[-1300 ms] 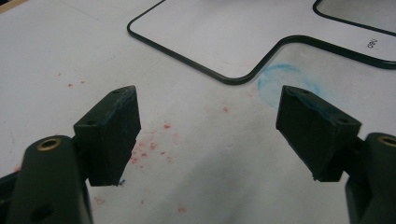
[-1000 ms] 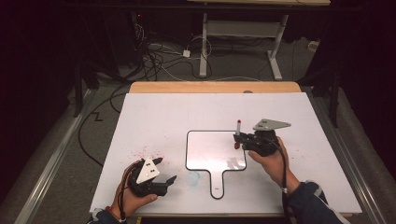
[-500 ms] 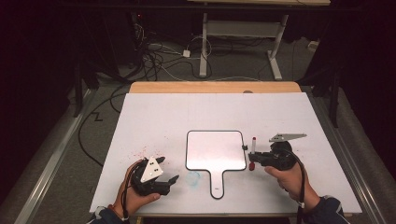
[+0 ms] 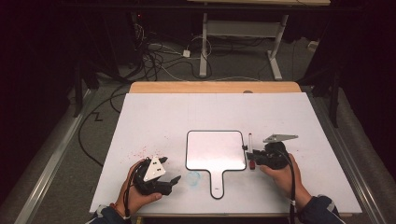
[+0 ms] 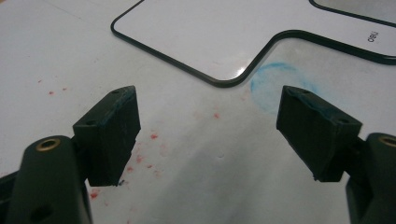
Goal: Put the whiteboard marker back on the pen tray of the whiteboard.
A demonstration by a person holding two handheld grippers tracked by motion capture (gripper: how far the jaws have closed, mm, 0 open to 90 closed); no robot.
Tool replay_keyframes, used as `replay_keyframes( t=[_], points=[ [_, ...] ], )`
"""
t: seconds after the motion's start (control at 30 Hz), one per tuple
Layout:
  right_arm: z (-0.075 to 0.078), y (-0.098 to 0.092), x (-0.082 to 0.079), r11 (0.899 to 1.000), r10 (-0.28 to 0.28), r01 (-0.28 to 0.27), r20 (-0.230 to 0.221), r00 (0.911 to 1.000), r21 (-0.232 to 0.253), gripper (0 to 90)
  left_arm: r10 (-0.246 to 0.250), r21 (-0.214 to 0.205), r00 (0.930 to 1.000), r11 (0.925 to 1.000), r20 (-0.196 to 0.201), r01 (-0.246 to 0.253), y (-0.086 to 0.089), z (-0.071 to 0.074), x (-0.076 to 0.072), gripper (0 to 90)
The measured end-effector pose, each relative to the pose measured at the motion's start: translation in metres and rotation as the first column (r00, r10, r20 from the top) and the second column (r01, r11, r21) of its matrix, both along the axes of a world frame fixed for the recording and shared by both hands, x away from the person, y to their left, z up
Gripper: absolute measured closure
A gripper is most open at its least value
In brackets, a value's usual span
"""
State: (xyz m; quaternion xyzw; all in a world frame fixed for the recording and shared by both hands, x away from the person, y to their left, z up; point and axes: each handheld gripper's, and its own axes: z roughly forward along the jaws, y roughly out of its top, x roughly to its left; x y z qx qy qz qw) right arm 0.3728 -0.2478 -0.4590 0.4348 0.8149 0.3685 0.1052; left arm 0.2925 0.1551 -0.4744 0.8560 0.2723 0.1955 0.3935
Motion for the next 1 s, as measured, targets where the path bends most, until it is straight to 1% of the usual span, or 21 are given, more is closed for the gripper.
replay_keyframes(
  t=[0.03, 0.1, 0.2, 0.23, 0.3, 0.33, 0.4, 0.43, 0.5, 0.53, 0.57, 0.67, 0.73, 0.77, 0.8, 0.9, 0.93, 1.0],
  points=[
    [-0.002, 0.003, 0.002, 1.0, 0.004, -0.004, 0.005, 1.0, -0.016, 74.7, -0.002, 0.003, 1.0, 1.0, -0.002, 0.002, 0.0, -0.001, 0.0, 21.0],
    [-0.006, 0.008, 0.005, 0.999, -0.005, 0.006, 0.026, 0.9997, -0.05, 73.1, -0.007, 0.011, 1.0, 0.9999, -0.005, 0.007, 0.0, -0.002, -0.001, 21.0],
    [-0.008, 0.013, 0.008, 0.997, -0.026, 0.029, 0.053, 0.9983, -0.075, 65.3, -0.005, 0.005, 1.0, 1.0, -0.002, 0.005, 0.001, -0.001, -0.003, 21.0],
    [-0.008, 0.014, 0.009, 0.996, -0.032, 0.037, 0.068, 0.9972, -0.087, 64.2, -0.005, 0.005, 1.0, 1.0, -0.001, 0.005, 0.002, -0.001, -0.003, 21.0],
    [-0.008, 0.017, 0.01, 0.991, -0.039, 0.052, 0.103, 0.9939, -0.127, 58.3, -0.006, 0.008, 1.0, 1.0, -0.002, 0.006, 0.002, -0.001, -0.003, 21.0],
    [-0.008, 0.019, 0.011, 0.988, -0.046, 0.063, 0.121, 0.9916, -0.143, 58.2, -0.006, 0.008, 1.0, 0.9999, -0.002, 0.006, 0.002, -0.001, -0.003, 21.0],
    [-0.008, 0.022, 0.013, 0.985, -0.03, 0.054, 0.147, 0.9887, -0.165, 58.1, -0.007, 0.009, 1.0, 0.9999, -0.003, 0.007, 0.001, -0.001, -0.003, 21.0],
    [-0.009, 0.023, 0.016, 0.983, -0.032, 0.061, 0.166, 0.9857, -0.176, 57.7, -0.009, 0.013, 0.9999, 0.9999, -0.005, 0.009, 0.001, -0.001, -0.003, 21.0],
    [-0.01, 0.022, 0.021, 0.984, -0.045, 0.072, 0.162, 0.9857, -0.161, 56.6, -0.01, 0.019, 0.9999, 0.9998, -0.006, 0.01, 0.0, -0.002, -0.003, 21.0],
    [-0.011, 0.022, 0.024, 0.985, -0.056, 0.081, 0.164, 0.9849, -0.15, 54.2, -0.012, 0.019, 0.9999, 0.9997, -0.007, 0.012, -0.001, -0.002, -0.003, 21.0],
    [-0.011, 0.022, 0.026, 0.986, -0.059, 0.082, 0.161, 0.9852, -0.143, 54.6, -0.012, 0.019, 0.9999, 0.9997, -0.006, 0.012, -0.001, -0.002, -0.003, 21.1],
    [-0.011, 0.024, 0.031, 0.985, -0.071, 0.096, 0.169, 0.9831, -0.143, 55.3, -0.008, 0.019, 0.9999, 0.9998, -0.009, 0.008, -0.001, -0.002, -0.002, 21.0],
    [-0.011, 0.024, 0.034, 0.987, -0.081, 0.102, 0.159, 0.9839, -0.123, 56.9, -0.009, 0.021, 0.9999, 0.9997, -0.008, 0.009, -0.001, -0.002, -0.002, 21.0],
    [-0.011, 0.023, 0.036, 0.987, -0.085, 0.105, 0.158, 0.9838, -0.125, 56.4, -0.01, 0.019, 0.9999, 0.9998, -0.009, 0.01, -0.001, -0.002, -0.002, 21.0],
    [-0.011, 0.023, 0.038, 0.987, -0.096, 0.115, 0.16, 0.9825, -0.115, 57.7, -0.01, 0.019, 0.9999, 0.9998, -0.011, 0.011, -0.001, -0.003, -0.002, 21.0],
    [-0.011, 0.023, 0.046, 0.985, -0.114, 0.131, 0.147, 0.9826, -0.109, 58.9, -0.012, 0.019, 0.9999, 0.9997, -0.01, 0.013, -0.002, -0.003, -0.002, 21.0],
    [-0.012, 0.022, 0.047, 0.987, -0.111, 0.125, 0.139, 0.9841, -0.099, 60.6, -0.014, 0.02, 0.9999, 0.9997, -0.009, 0.015, -0.002, -0.002, -0.002, 21.0],
    [-0.012, 0.023, 0.047, 0.987, -0.104, 0.12, 0.144, 0.9841, -0.108, 59.1, -0.017, 0.022, 0.9998, 0.9996, -0.009, 0.017, -0.002, -0.003, -0.002, 21.0]
  ],
)
